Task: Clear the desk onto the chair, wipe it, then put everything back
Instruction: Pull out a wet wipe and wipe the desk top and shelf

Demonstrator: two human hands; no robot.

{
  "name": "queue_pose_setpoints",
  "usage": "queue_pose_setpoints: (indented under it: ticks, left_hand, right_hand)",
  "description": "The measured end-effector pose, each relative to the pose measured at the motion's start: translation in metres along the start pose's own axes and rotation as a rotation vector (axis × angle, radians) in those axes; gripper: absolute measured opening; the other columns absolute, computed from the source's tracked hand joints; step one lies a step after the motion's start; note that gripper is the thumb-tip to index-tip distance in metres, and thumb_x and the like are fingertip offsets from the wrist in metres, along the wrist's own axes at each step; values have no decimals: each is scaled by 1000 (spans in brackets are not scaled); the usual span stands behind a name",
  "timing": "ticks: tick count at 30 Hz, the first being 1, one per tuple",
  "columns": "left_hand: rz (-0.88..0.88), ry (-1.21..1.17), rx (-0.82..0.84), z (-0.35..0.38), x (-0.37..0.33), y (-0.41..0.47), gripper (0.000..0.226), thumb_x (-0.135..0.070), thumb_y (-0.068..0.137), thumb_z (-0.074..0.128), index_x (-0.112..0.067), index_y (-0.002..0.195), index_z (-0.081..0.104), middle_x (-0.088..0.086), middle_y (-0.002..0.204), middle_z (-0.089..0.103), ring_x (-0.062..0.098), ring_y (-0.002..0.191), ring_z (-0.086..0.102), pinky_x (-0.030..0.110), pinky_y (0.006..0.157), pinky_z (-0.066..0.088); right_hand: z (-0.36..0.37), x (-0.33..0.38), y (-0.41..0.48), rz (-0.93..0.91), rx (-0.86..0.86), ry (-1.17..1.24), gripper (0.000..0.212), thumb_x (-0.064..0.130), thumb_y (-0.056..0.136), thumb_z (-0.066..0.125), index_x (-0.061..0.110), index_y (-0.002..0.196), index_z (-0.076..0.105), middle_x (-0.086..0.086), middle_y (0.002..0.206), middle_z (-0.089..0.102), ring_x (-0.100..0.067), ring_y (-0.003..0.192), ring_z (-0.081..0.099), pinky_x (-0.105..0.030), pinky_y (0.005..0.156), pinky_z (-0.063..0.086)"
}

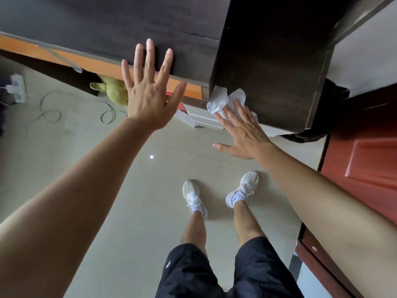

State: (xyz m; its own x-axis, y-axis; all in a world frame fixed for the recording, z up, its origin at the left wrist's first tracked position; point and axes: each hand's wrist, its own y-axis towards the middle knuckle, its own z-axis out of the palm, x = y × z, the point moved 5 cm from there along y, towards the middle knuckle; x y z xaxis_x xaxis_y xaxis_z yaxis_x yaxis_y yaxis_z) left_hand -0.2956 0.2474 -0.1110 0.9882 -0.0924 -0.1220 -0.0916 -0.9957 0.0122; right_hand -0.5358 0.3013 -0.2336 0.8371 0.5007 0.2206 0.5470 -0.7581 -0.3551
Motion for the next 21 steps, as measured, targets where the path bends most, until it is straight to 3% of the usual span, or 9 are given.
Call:
queue_pose_setpoints:
  ticks: [6,10,14,21]
  left_hand:
    - [-37,-47,39,4,19,-10,67,-63,100,23,-32,158,12,11,167,0,33,153,-5,63,118,0]
    - [-55,-77,50,7,18,-9,68,-65,99,22,-34,158,8,10,167,-3,33,153,-8,63,118,0]
    - [-46,-85,60,9,20,-9,68,-66,99,20,-36,158,5,9,167,-4,33,153,-8,63,118,1]
    - [-27,-90,68,12,23,-8,69,-69,98,18,-37,157,3,8,167,-5,33,152,-9,62,118,0]
  right_hand:
    - [-10,40,33,123,0,29,93,79,90,27,28,160,-6,-13,168,-2,-34,153,-11,-48,124,-2]
    - [-10,57,41,267,-42,110,92,78,90,33,28,161,2,-16,167,5,-37,153,-10,-50,124,0]
    - [-11,73,55,392,-60,158,88,78,90,32,32,160,5,-21,165,-11,-38,152,-15,-50,124,-1]
    - [-15,38,21,264,-28,67,88,70,94,37,21,161,6,-16,167,2,-33,154,-7,-45,123,3]
